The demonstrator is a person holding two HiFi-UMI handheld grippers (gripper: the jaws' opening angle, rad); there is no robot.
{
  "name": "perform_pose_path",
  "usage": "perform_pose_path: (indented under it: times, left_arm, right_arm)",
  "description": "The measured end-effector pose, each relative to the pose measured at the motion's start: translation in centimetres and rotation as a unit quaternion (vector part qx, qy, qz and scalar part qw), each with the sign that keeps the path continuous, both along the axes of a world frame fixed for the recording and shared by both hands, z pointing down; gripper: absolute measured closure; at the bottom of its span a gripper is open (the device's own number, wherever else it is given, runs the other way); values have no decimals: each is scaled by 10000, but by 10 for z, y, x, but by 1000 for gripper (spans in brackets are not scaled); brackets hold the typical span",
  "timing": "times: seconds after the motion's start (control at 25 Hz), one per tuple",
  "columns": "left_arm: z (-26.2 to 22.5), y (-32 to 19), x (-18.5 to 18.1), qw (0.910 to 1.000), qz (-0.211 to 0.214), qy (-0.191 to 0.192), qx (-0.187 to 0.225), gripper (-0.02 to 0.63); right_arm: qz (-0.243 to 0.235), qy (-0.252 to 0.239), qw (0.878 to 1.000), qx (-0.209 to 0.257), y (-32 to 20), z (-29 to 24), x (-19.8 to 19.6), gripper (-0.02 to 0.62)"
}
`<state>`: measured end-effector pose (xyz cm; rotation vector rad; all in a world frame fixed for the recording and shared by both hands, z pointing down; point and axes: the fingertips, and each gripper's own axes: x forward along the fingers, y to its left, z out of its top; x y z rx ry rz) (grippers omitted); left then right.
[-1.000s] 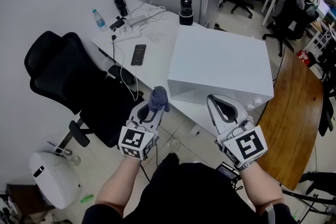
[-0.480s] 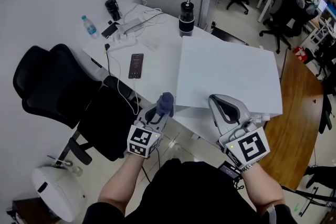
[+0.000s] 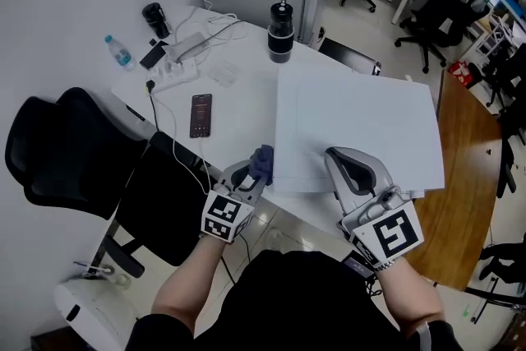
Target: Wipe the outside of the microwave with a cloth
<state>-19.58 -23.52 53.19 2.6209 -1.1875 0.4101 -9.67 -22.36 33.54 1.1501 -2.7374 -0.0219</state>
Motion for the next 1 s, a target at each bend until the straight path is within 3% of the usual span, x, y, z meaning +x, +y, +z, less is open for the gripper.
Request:
perform_pose_path:
  times: [1.0]
  left_arm:
    - [26, -114, 0, 9997, 124, -92, -163, 505]
  right_arm:
    - [519, 146, 9985, -112, -33, 9, 11, 594]
